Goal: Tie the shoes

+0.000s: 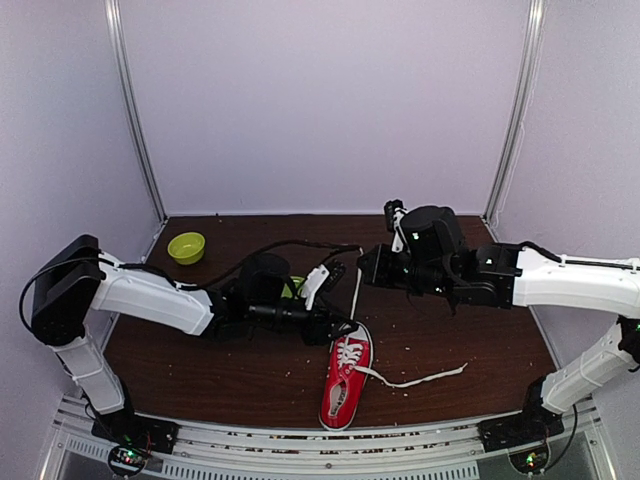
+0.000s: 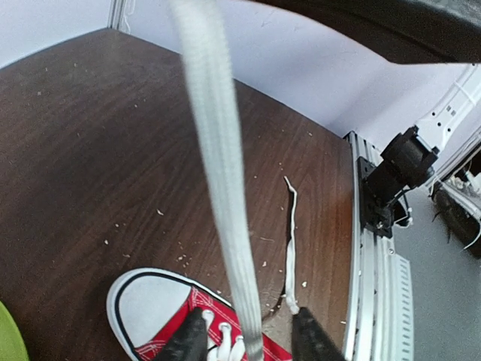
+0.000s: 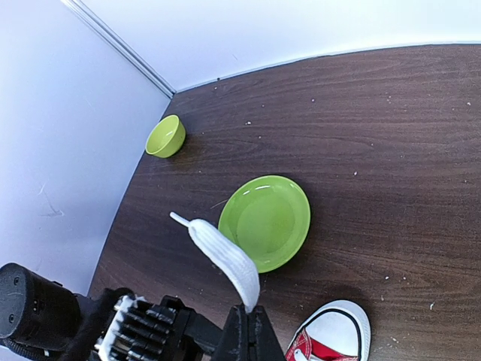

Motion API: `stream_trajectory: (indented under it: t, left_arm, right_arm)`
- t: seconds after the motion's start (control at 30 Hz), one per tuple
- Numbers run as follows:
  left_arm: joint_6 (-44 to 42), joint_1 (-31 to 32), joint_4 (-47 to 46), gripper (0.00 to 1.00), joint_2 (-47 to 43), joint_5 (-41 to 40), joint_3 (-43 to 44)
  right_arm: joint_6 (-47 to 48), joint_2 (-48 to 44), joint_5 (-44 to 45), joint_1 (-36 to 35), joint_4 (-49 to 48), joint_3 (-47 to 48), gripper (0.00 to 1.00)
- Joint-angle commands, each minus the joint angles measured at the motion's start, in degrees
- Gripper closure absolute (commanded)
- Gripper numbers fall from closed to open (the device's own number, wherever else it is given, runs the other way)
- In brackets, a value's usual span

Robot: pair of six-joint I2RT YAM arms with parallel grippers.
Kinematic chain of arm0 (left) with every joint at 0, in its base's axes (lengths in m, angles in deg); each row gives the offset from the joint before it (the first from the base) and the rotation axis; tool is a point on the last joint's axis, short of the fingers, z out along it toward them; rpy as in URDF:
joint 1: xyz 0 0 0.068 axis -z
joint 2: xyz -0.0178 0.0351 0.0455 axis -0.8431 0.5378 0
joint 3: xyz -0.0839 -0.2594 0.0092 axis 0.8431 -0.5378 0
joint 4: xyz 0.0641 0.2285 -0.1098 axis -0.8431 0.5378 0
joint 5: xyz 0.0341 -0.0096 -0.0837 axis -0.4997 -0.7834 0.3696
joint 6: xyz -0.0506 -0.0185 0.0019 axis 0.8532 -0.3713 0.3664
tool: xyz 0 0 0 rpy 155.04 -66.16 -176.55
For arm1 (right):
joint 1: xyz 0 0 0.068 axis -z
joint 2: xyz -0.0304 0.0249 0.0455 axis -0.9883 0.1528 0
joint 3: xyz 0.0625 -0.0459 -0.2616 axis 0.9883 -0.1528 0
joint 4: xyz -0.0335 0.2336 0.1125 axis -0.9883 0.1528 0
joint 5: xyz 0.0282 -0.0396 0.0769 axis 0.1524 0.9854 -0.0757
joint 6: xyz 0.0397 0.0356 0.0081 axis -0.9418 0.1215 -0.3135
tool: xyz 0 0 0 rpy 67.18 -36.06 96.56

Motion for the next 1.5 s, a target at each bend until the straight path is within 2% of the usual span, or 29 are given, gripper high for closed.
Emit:
stream_trajectory:
  t: [0.0, 0.13, 0.17, 0.27, 0.3, 0.43, 0.53, 0.57, 0.63, 0.77, 0.9, 1.0, 1.13, 1.47]
  left_arm:
    - [1.1, 0.3, -3.9, 0.7, 1.1, 2.2, 2.2]
    - [2.2, 0.3, -3.5, 0.97, 2.3, 3.1, 2.8]
    - [2.7, 0.3, -3.5, 1.0, 2.4, 3.0, 2.8]
    - [4.2, 0.3, -3.8, 1.0, 2.3, 2.6, 2.0]
    - [4.6, 0.3, -3.6, 1.0, 2.2, 2.4, 1.9]
    - [6.1, 0.3, -0.2, 1.0, 1.9, 0.1, 1.9]
    - [6.9, 0.3, 1.9, 1.0, 1.1, -2.4, 1.4]
    - [7.3, 0.3, 2.2, 1.0, 0.8, -2.8, 1.2]
    - [7.7, 0.3, 2.5, 1.0, 0.7, -3.0, 0.9]
    - [7.7, 0.2, 3.7, 1.0, 1.0, -2.7, 1.5]
    - [7.4, 0.2, 4.3, 1.0, 1.4, -2.2, 1.8]
    - [7.0, 0.2, 4.9, 1.0, 1.3, -2.0, 1.9]
    - [6.9, 0.2, 4.6, 1.0, 1.1, -2.2, 1.5]
    - [6.8, 0.3, 4.6, 1.0, 0.9, -2.2, 1.4]
  right_arm:
    - [-0.3, -1.0, 0.7, -0.1, -1.4, 0.4, 1.0]
    - [-0.5, -0.3, 1.5, 0.0, -1.0, 0.6, 1.0]
    - [-0.6, -0.2, 2.1, 0.1, -0.2, 0.6, 1.0]
    - [-1.6, 0.3, 5.7, 0.6, 3.3, 0.7, 1.0]
    - [-2.0, 0.6, 6.7, 1.1, 4.8, 0.6, 0.97]
    - [-6.3, 0.2, 7.9, 5.3, 11.2, -0.7, 0.7]
    - [-7.2, -5.4, 11.5, 5.6, 13.4, -4.8, 0.39]
    - [-7.7, -7.3, 12.2, 5.6, 15.0, -6.1, 0.34]
    - [-10.0, -11.0, 13.1, 5.6, 19.7, -9.0, 0.29]
    - [-18.5, -16.9, 8.7, 5.5, 26.2, -18.3, 0.29]
    - [-26.1, -21.9, 1.5, 5.2, 22.5, -29.5, 0.29]
    - [-28.1, -24.5, 0.6, 5.2, 21.2, -34.7, 0.29]
    - [-28.6, -24.3, -0.1, 5.2, 21.0, -36.3, 0.29]
    - [-27.9, -15.4, -1.6, 4.9, 20.7, -34.1, 0.32]
